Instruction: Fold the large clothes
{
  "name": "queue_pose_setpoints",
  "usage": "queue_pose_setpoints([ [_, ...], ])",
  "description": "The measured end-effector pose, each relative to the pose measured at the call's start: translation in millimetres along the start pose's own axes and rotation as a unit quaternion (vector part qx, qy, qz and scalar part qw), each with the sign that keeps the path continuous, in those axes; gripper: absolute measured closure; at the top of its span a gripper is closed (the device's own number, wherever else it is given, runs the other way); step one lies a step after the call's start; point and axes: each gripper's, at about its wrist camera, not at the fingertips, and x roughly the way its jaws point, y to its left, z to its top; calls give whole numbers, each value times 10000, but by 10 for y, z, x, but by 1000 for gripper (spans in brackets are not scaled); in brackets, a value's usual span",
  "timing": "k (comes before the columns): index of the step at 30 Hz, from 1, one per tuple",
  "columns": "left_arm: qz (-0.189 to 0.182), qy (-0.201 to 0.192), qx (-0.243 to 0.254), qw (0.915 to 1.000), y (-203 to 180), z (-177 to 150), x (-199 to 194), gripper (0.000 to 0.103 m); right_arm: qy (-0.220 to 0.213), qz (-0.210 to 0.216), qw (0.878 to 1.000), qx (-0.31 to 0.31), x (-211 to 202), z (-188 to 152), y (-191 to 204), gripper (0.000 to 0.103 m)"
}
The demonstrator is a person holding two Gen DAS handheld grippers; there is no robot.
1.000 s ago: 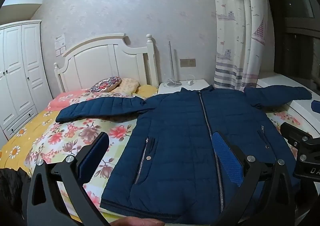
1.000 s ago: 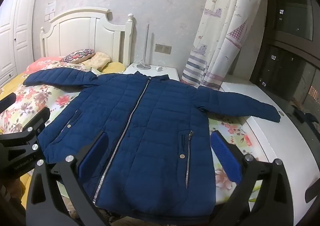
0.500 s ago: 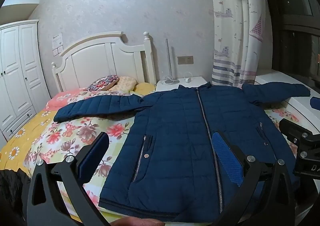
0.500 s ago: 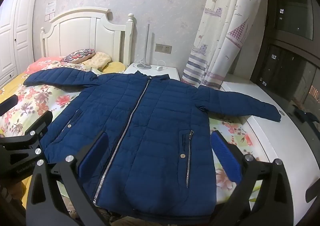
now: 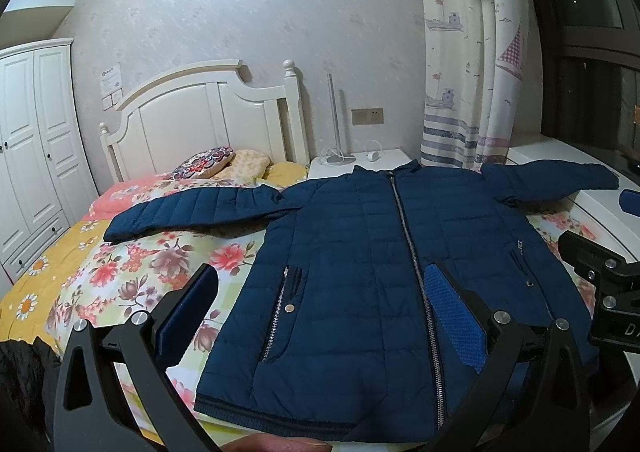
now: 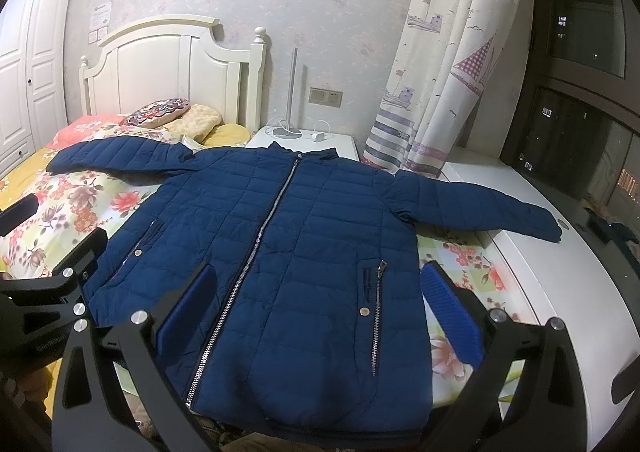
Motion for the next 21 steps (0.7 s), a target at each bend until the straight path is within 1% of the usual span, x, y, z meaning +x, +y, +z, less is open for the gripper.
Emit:
queue_pose_setpoints([
  [21, -20, 54, 9, 10000, 18, -64, 25, 4, 15, 10, 10000, 35, 59, -6, -37, 2],
])
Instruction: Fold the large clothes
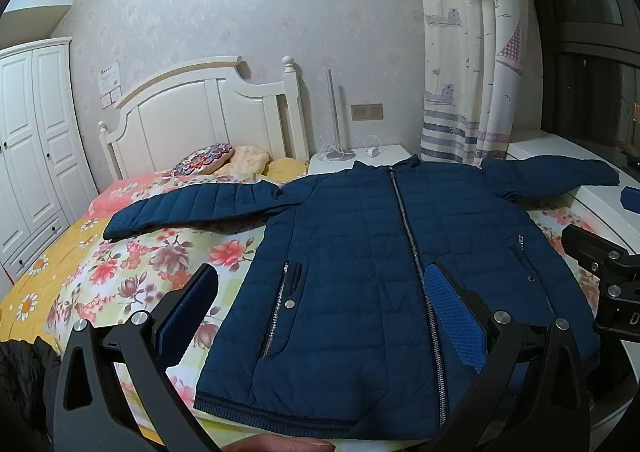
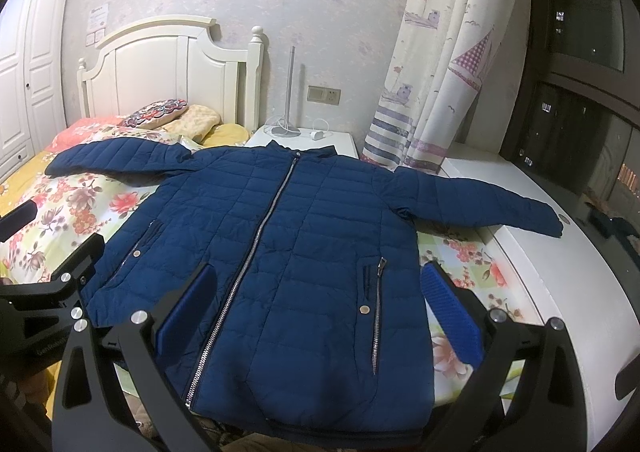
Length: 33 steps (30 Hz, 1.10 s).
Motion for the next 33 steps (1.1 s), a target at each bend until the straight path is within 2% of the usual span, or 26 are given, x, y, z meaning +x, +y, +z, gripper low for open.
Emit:
queue_pose_setpoints([
  [33, -29, 50, -5, 10000, 21, -5, 12, 4, 27, 12, 10000, 42, 30, -55, -1, 2],
])
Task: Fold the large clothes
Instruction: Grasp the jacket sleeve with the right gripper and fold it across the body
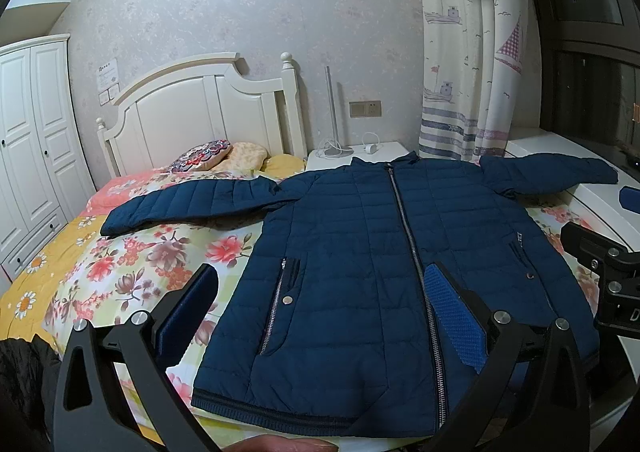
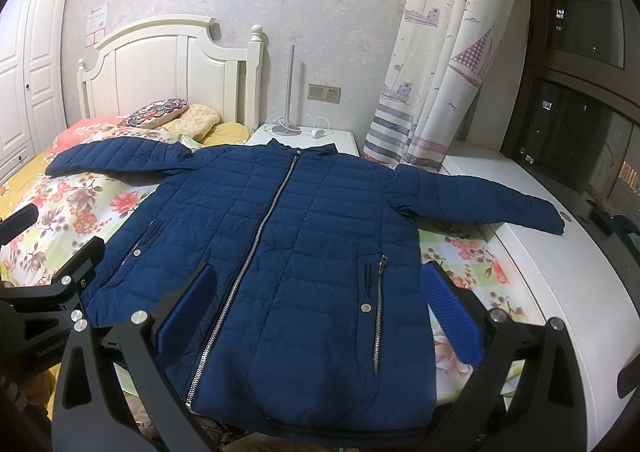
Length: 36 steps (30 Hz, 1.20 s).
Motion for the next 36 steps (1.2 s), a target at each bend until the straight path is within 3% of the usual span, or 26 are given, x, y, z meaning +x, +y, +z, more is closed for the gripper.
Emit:
queue_pose_setpoints([
  [16, -26, 44, 5, 10000, -7, -53, 25, 4, 34, 13, 10000, 6, 31, -5, -3, 2],
  [21, -92, 222, -31, 9997, 0, -39, 237, 4, 1, 151, 9998, 90, 241, -64, -17, 2],
  [23, -135, 425, -98, 9990, 28, 9, 504, 4, 169, 251, 9992, 243, 456, -70, -156, 2],
  [26, -196, 776, -316, 9963, 122, 88, 1055, 4, 768, 289, 9926, 892, 1014, -82, -571, 2],
  [29, -249, 1166, -178, 9927, 127, 196, 1732, 4, 925, -27, 9850, 1454, 1445, -94, -1020, 2],
  [33, -275, 1602, 150, 9866, 78, 309, 2539, 4, 1147, -28, 9563, 2688, 2157, -116, -1851, 2],
  [36, -232, 1897, 129, 9815, 108, 313, 2981, 4, 1144, -85, 9349, 3359, 2623, -111, -2319, 2],
])
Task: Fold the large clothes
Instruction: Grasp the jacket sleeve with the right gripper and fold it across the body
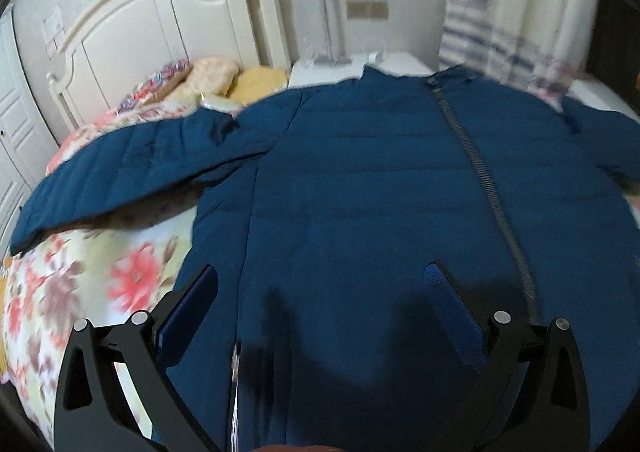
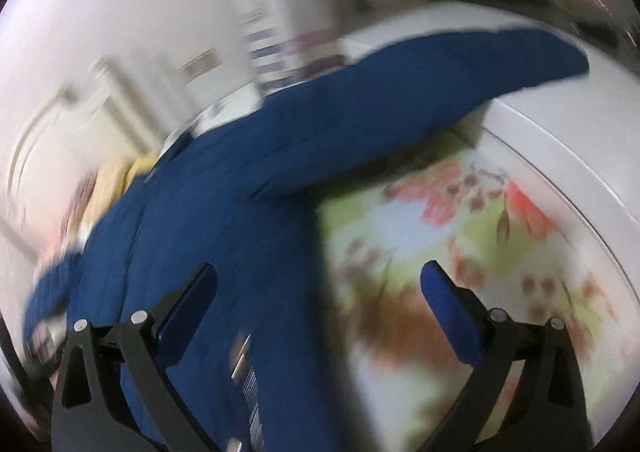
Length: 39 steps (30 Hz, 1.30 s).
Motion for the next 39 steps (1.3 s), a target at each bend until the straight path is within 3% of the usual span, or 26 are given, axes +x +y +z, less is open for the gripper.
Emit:
queue_pose_setpoints([
  [5, -147, 387, -141, 9990, 74, 60, 350, 4, -140, -14, 9965, 820, 535, 477, -273, 2],
  [11, -253, 307, -162, 9991, 104, -11, 417, 4, -440, -249, 9917, 1178, 799, 778, -350, 3],
  [14, -205, 317, -123, 9992, 80, -21, 429, 4, -756, -331, 9913, 1026, 746, 828, -257, 29],
  [16, -262, 345, -167, 9989, 84, -1, 443, 4, -1260, -549, 9885, 635, 586, 923, -80, 71],
  [17, -289, 356, -188, 9988, 88, 6, 452, 4, -1448, -613, 9864, 472, 502, 931, 27, 79],
  [18, -288, 359, -190, 9988, 84, 8, 454, 4, -1723, -644, 9828, 145, 351, 976, 220, 86],
  [20, -246, 365, -180, 9989, 65, 20, 465, 4, -2062, -560, 9760, -412, 169, 984, 639, 86],
  [24, -263, 364, -236, 9987, 78, 17, 469, 4, -2258, -3, 9570, -1819, 57, 922, 1620, 90],
  [27, -378, 335, -319, 9982, 117, 12, 463, 4, -1697, 585, 9399, -2905, 236, 529, 2466, 90],
  [30, -495, 307, -404, 9975, 155, 13, 459, 4, -904, 732, 9286, -3524, 591, 72, 2948, 88],
  [32, -550, 283, -446, 9971, 169, 5, 452, 4, 79, 679, 9244, -3751, 1011, -324, 3073, 70],
  [33, -576, 274, -464, 9969, 175, 3, 450, 4, 377, 631, 9208, -3832, 1159, -468, 3059, 49],
  [34, -612, 264, -493, 9966, 185, 6, 450, 4, 600, 522, 9167, -3916, 1265, -596, 3044, 37],
  [37, -643, 245, -515, 9963, 195, 1, 451, 4, 680, 490, 9127, -4000, 1156, -655, 2979, 27],
  [39, -642, 251, -514, 9963, 196, 9, 462, 4, 903, 684, 9259, -3604, 937, -523, 2790, 26],
])
